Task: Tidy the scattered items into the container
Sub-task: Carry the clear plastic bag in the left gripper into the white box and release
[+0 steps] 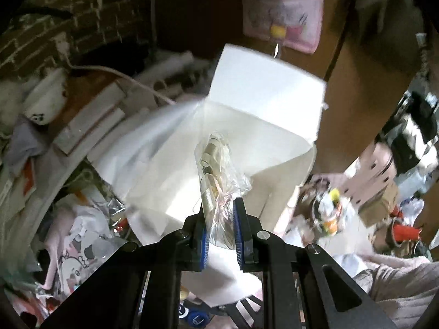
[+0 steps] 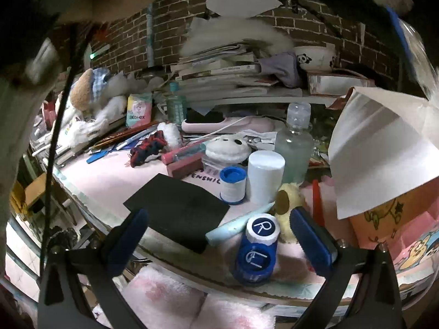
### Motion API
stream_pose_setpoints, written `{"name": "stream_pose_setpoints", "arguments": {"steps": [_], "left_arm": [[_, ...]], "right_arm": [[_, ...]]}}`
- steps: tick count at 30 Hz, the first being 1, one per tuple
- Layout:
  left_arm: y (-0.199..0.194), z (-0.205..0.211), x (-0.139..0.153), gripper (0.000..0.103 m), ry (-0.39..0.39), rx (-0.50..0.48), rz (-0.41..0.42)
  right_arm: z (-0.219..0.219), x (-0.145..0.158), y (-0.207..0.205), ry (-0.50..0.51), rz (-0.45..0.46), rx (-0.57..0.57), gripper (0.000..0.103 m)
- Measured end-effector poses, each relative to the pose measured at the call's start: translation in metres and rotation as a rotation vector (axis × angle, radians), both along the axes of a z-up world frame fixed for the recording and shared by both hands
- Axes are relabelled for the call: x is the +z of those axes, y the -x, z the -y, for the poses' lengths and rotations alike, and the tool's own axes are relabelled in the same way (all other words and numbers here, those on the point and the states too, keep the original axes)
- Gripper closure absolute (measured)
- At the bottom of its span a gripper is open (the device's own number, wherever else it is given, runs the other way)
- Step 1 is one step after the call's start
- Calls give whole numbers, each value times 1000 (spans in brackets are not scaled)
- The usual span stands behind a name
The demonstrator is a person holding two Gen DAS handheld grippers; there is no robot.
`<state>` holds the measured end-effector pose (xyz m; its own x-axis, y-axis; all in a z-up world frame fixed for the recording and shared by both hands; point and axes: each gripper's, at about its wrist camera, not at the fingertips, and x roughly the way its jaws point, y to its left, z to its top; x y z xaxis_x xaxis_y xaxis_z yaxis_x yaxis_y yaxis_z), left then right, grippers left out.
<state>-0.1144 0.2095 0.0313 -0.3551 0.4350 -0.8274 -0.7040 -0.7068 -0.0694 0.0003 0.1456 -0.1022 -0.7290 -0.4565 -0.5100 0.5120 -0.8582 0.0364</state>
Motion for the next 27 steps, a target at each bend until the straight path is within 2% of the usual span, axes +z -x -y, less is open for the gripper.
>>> {"name": "stream_pose_setpoints", "arguments": {"steps": [3,6,11,12,14,15,17,20,22,26,27], "left_arm": [[10,-17,-14,93,108,0,33],[17,-26,-27,93,183,-3,65],[19,-30,-36,91,230,6,72],[19,-30,-37,88,233,7,71],[18,-30,-37,71,238,7,62],[19,-31,-37,55,238,5,51],[16,-32,-35,42,236,2,25],[13,-31,-30,39,224,-3,11],[10,-29,-25,34,222,8,-19],[-2,-13,-10,32,179,52,-104],[-7,-7,-5,29,166,74,-143]], "right_arm": [[-1,1,0,6,-3,4,0],[-1,1,-1,6,-8,6,0],[-7,-1,0,25,-7,-20,0],[-9,-1,0,24,-11,-30,0],[-12,-1,0,20,-20,-44,0],[-13,-1,-1,18,-27,-50,0],[-14,-1,-2,14,-37,-59,0],[-16,-1,-2,11,-37,-63,0],[-17,-1,-1,14,-32,-64,0],[-20,-1,-5,3,-51,-74,0],[-21,-1,-6,2,-56,-77,0]]}}
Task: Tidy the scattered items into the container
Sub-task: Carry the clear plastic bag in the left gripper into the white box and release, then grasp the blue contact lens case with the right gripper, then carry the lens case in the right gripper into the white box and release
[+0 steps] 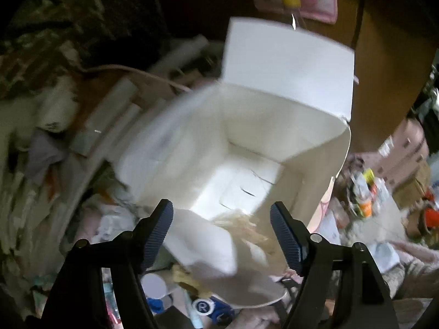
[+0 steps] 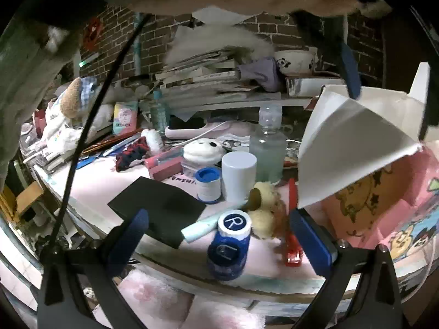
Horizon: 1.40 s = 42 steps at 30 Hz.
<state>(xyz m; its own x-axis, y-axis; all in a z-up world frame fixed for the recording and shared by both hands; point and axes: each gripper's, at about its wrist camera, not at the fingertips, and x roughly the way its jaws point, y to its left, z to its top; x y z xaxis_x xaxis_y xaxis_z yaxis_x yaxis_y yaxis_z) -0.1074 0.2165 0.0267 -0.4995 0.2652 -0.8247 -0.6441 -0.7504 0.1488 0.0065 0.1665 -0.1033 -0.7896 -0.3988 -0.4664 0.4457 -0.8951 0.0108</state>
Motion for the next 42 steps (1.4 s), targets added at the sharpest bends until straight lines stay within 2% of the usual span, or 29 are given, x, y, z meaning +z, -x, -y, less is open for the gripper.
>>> {"name": "stream_pose_setpoints", "arguments": {"steps": [1,5,9,12,13,16,17,19,22,24,28,36,42], "left_arm": [[-4,5,5,25,-9,14,-33],[-26,41,23,20,-77,91,-169],[-46,88,26,17,-139,238,-287],[-58,126,20,17,-179,347,-341],[-62,139,17,17,-192,380,-354],[-79,170,0,17,-219,454,-384],[-83,179,-6,17,-225,474,-390],[-92,196,-19,17,-243,516,-390],[-102,222,-38,17,-293,576,-377],[-108,236,-49,17,-328,612,-375],[-115,255,-67,17,-359,664,-367],[-123,268,-91,17,-365,695,-327],[-123,273,-98,17,-379,717,-308]], "right_arm": [[-1,0,-1,1,-3,-2,0],[-8,-3,-7,19,-7,-10,0],[-14,-6,-10,29,-14,-16,0],[-16,-8,-15,27,-27,-16,1],[-17,-9,-16,27,-28,-14,4],[-18,-13,-19,29,-20,-2,29],[-17,-15,-20,23,-18,-2,35],[-17,-19,-20,15,-10,-2,39],[-17,-24,-16,34,22,8,59],[-15,-28,-12,22,34,-21,66],[-12,-34,-4,28,56,-52,69],[1,-41,-2,-16,-11,-109,69],[-1,-43,0,19,-31,-114,73]]}}
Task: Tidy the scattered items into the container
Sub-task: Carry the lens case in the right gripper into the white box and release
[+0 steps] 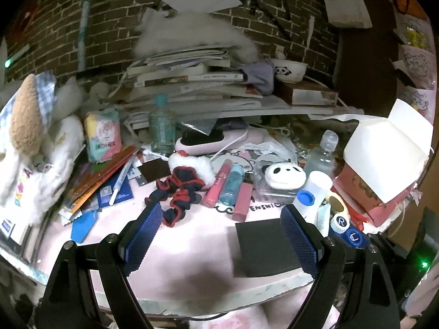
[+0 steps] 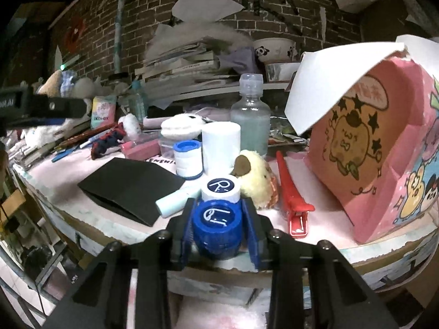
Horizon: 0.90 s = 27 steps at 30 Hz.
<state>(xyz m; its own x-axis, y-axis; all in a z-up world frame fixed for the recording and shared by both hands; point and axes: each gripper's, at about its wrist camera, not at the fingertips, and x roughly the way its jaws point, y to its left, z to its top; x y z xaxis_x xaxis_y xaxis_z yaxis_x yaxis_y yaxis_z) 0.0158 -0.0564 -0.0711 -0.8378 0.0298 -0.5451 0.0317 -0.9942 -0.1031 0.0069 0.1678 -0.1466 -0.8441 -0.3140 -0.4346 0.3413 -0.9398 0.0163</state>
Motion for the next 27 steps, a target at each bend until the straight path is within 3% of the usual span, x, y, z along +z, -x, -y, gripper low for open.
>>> {"name": "stream_pose_setpoints", "arguments": {"steps": [17,27], "left_arm": [[1,0,4,17,5,-2,-3],[1,2,8,17,8,-2,0]], "right_arm": [[7,22,-9,-6,-84,75,74],[18,91,-15,39,-185,255,74]]}}
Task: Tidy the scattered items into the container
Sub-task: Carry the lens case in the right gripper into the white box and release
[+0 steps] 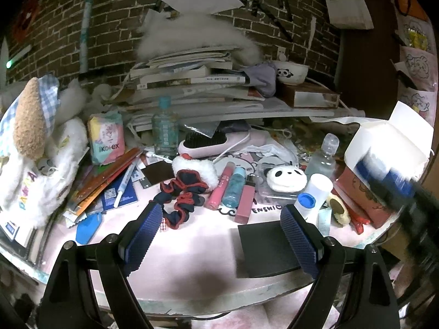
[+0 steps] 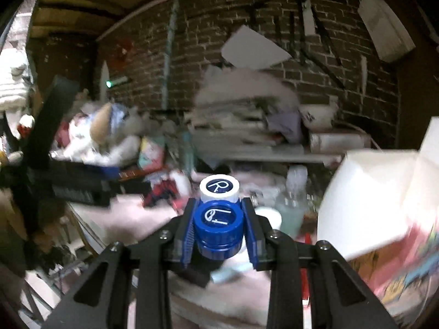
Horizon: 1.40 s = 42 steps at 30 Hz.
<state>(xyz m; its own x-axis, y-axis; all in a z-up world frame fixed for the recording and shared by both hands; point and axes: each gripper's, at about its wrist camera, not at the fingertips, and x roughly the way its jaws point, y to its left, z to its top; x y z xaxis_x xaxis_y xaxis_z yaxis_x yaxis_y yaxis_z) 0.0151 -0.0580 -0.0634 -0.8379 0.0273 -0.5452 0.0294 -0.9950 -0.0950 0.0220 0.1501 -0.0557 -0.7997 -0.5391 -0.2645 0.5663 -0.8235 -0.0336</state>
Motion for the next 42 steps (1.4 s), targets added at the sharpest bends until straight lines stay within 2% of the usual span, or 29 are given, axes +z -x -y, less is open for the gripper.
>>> {"name": "stream_pose_setpoints", "arguments": {"steps": [4,8,11,13,17,24,28,34,37,42], "left_arm": [[0,-4,3,17,0,-12,-7],[1,-8,3,17,7,-22,-5],[3,-10,2,17,6,-24,1],[3,-11,2,17,2,-29,2],[3,-13,3,17,3,-30,1],[5,-18,3,17,-2,-44,7],[7,-23,4,17,6,-62,13],[11,-33,10,17,29,-93,2],[14,-36,9,17,39,-99,8],[17,-36,3,17,40,-101,31]], "right_arm": [[-19,39,9,12,-7,-3,74],[-54,73,25,-21,19,-74,74],[-80,89,46,-95,80,-144,74],[-96,93,65,-146,155,-185,74],[-119,89,101,-239,297,-246,74],[-131,56,147,-394,547,-272,74],[-131,42,169,-447,684,-265,74],[-125,25,190,-517,841,-254,74],[-120,16,193,-565,884,-246,74],[-119,18,190,-561,907,-224,74]]}}
